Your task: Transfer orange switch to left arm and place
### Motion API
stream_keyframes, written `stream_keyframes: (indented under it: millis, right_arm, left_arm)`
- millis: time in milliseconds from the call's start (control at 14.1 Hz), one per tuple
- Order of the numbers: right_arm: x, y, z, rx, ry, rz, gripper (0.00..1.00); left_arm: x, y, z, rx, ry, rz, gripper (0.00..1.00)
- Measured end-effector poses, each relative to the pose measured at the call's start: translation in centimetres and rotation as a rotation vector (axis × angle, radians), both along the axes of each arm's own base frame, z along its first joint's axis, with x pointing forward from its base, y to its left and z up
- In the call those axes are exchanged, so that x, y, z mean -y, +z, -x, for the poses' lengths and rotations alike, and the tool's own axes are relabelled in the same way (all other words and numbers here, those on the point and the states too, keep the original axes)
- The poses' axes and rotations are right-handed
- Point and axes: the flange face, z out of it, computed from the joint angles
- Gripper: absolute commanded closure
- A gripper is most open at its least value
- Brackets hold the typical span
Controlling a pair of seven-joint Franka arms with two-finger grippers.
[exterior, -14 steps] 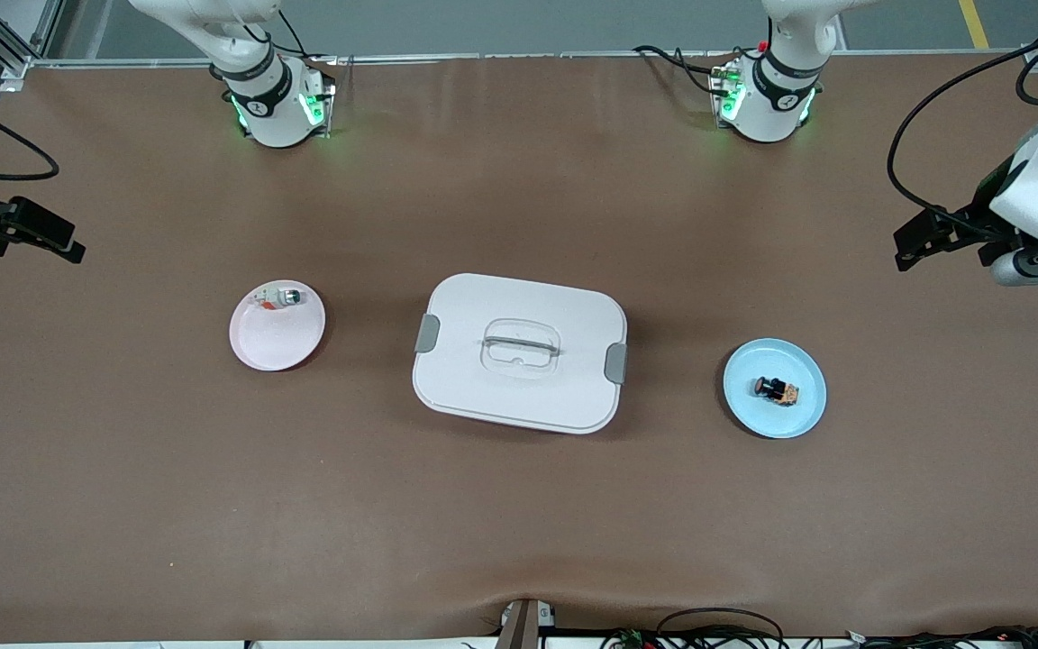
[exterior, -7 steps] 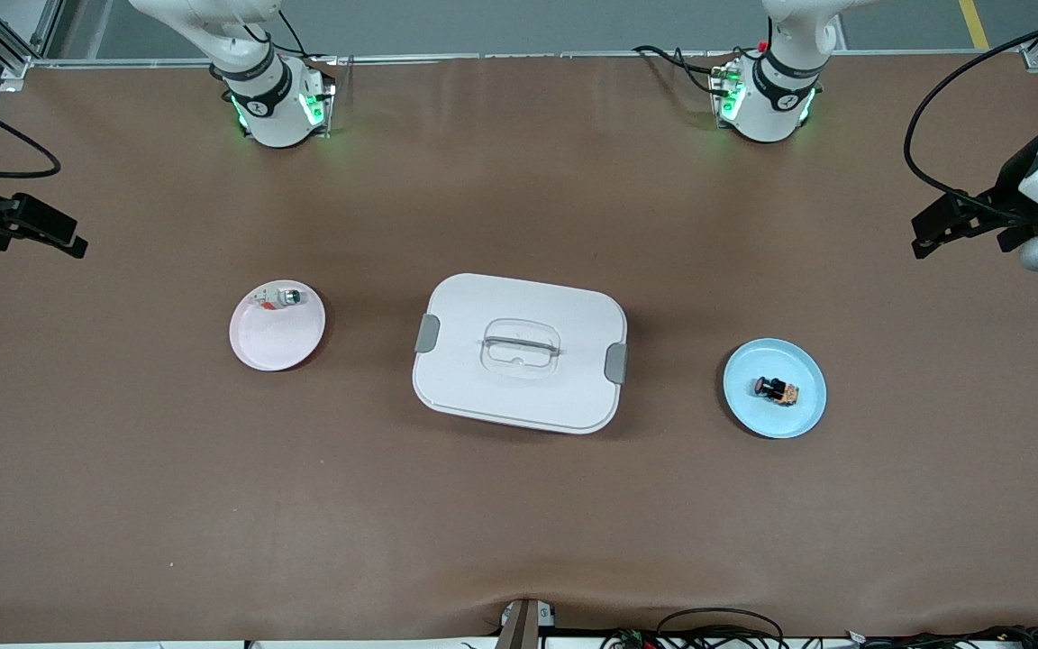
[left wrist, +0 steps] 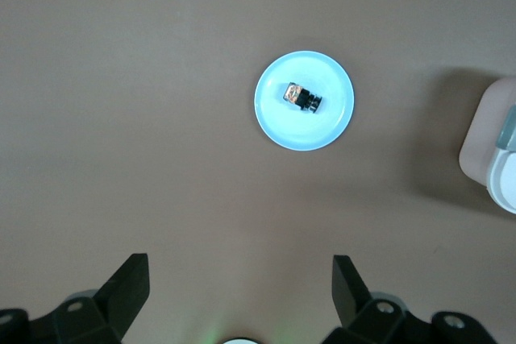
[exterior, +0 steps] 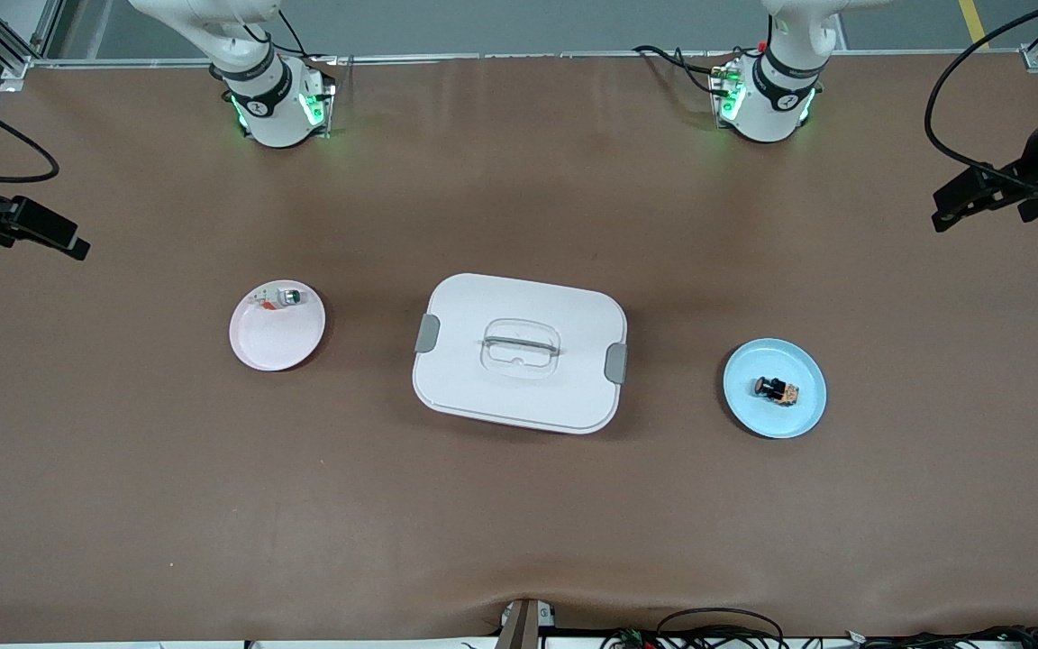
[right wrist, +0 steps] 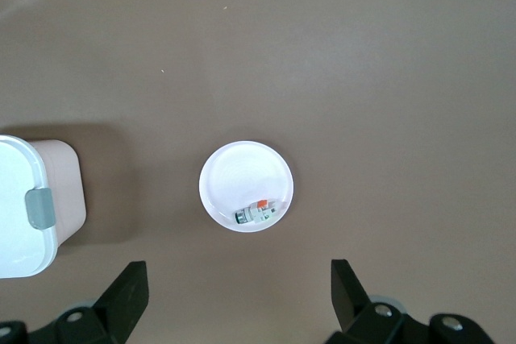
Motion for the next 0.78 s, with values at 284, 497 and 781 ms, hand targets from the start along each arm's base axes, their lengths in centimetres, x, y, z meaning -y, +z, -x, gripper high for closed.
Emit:
stream_keyframes:
  millis: [284,497,781]
  right_arm:
    - [-0.08,0.75,0.07,0.015,0.055,0.0,0.0]
    - [0.05,0.75,0.07,0.017,0.085,0.0,0.0]
    - [0.16,0.72,0.11,0.014,0.086,0.003,0.0]
  left_arm:
    - [0.13,0.55,0.47,0.004,-0.002,0.0,0.0]
    - [0.13,0.41,0.51,-0.003,0.0,0.009,0.0]
    - [0.34,0.29,0.73,-0.022,-0.017,0.042,0.0]
